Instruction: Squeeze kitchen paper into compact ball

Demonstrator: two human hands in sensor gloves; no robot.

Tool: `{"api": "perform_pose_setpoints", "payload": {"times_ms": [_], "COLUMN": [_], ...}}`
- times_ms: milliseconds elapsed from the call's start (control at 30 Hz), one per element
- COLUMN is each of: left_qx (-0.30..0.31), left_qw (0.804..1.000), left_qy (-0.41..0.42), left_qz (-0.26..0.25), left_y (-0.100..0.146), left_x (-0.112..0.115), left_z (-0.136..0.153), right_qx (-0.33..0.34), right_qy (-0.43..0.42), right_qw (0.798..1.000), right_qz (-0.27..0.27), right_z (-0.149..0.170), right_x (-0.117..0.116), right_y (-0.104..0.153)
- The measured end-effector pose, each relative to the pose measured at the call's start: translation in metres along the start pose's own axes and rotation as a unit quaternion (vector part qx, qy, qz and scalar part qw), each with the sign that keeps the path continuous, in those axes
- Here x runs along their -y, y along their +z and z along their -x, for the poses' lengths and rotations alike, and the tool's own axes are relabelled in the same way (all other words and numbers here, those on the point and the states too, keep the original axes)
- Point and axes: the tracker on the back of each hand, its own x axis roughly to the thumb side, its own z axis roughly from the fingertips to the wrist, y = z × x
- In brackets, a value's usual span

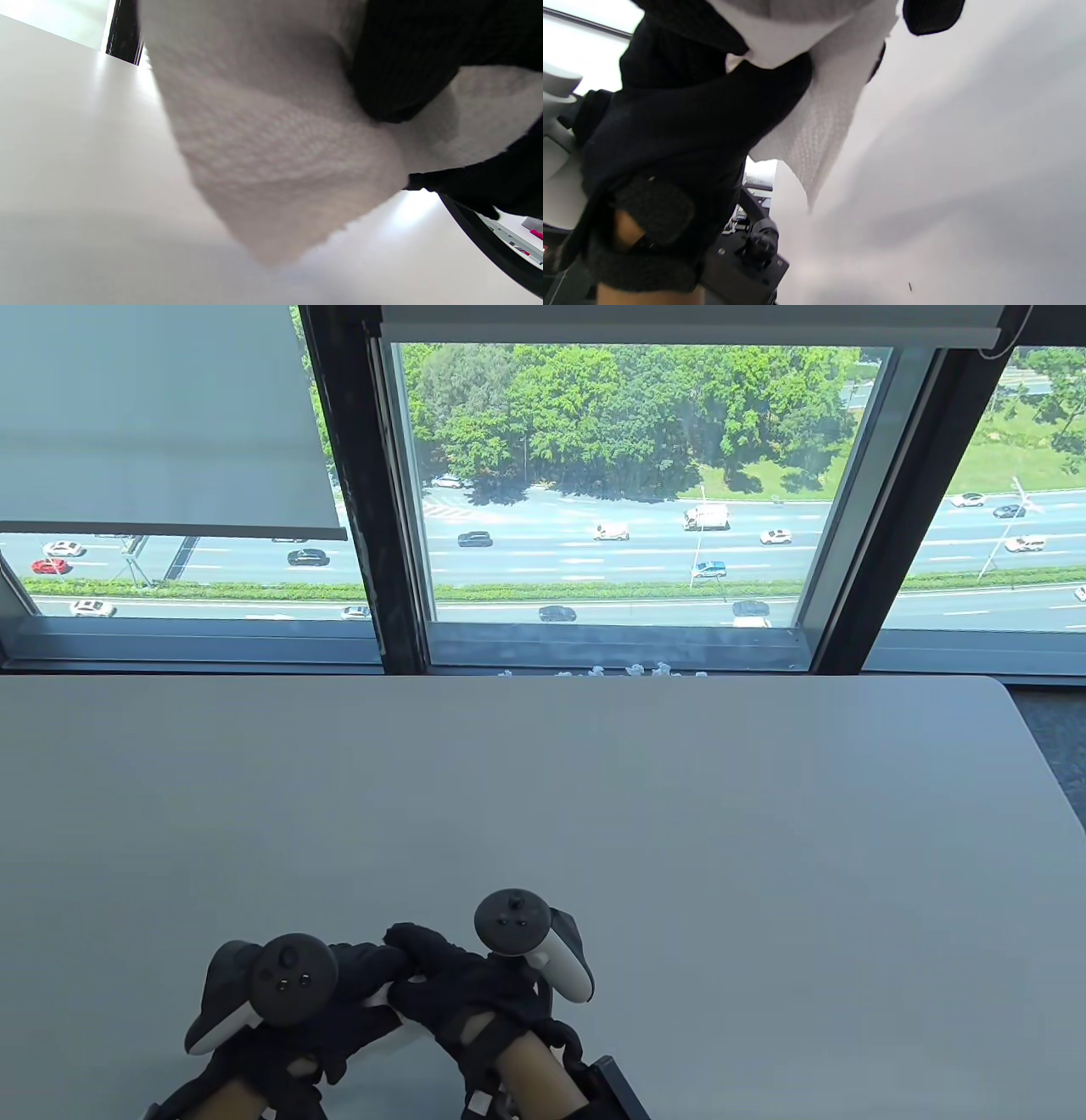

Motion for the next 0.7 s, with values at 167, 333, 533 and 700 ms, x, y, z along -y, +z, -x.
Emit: {"api": "perform_pose_setpoints", "payload": {"times_ms": [167, 333, 533, 700], "left_qx": [0.035, 0.002, -0.028, -0.017], "left_qw": [0.998, 0.998, 0.997, 0.998], "left_qy": [-0.021, -0.044, -0.006, -0.031], "left_qz": [0.046, -0.04, -0.07, -0.058], "left_y": [-0.001, 0.003, 0.005, 0.004], "left_x": [0.012, 0.003, -0.009, -0.004], "left_z": [-0.007, -0.012, -0.001, -0.007], "right_qx": [0.026, 0.039, 0.044, 0.005], "right_qy": [-0.096, -0.122, -0.095, 0.045], "right_qw": [0.995, 0.992, 0.993, 0.999], "right_qz": [0.01, -0.016, -0.051, 0.026], "right_z": [0.004, 0.007, 0.0, -0.013], "right_x": [0.017, 0.014, 0.006, -0.004], "right_y": [0.006, 0.004, 0.004, 0.007]}}
